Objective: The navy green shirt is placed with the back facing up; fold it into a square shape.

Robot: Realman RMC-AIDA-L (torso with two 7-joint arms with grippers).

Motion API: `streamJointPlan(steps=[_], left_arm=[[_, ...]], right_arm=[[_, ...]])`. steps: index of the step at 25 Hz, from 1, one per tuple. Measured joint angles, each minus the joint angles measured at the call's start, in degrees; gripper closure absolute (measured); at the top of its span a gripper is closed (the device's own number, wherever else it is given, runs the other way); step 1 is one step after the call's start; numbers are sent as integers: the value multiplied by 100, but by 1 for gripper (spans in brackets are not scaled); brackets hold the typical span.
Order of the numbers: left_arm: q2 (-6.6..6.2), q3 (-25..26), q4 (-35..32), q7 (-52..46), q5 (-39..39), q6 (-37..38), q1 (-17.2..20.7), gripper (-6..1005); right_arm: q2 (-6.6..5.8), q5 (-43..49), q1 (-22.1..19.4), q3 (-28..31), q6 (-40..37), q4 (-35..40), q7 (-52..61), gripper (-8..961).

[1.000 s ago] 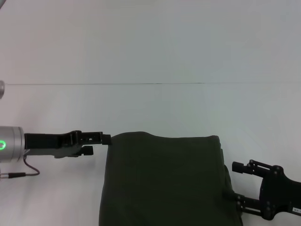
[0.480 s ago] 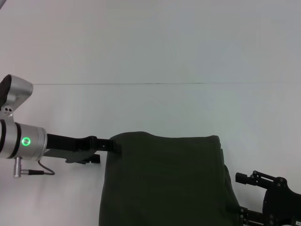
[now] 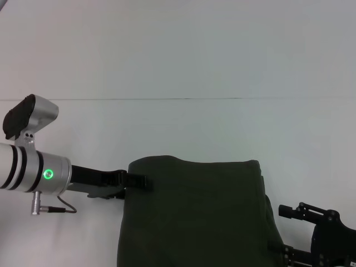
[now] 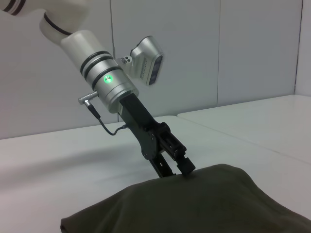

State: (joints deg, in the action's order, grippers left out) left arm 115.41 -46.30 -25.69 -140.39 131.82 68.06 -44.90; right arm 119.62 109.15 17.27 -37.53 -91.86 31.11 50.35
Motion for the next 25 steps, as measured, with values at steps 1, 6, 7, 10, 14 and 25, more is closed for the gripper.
streamJointPlan(steps=[1, 6, 7, 10, 14, 25], left_arm=[[3, 8, -3, 4, -8, 11, -4, 210], [16, 1, 9, 5, -17, 40, -52, 218], [32, -11, 25, 10, -12, 41, -71, 219], [70, 10, 25, 23, -14, 41, -83, 224], [99, 74, -32, 84, -23, 40, -78, 229], [113, 37, -58, 180, 17, -133, -19, 474]], right_arm=[[0, 0, 2, 0, 1, 0, 2, 193], [0, 0, 17, 17, 39, -4, 7, 193], [0, 0, 21, 21, 39, -9, 8, 193], [0, 0, 22, 35, 40, -12, 9, 193], [0, 0, 10, 43, 41, -13, 13, 194], [5, 1, 17, 44, 4, 0, 80, 193]])
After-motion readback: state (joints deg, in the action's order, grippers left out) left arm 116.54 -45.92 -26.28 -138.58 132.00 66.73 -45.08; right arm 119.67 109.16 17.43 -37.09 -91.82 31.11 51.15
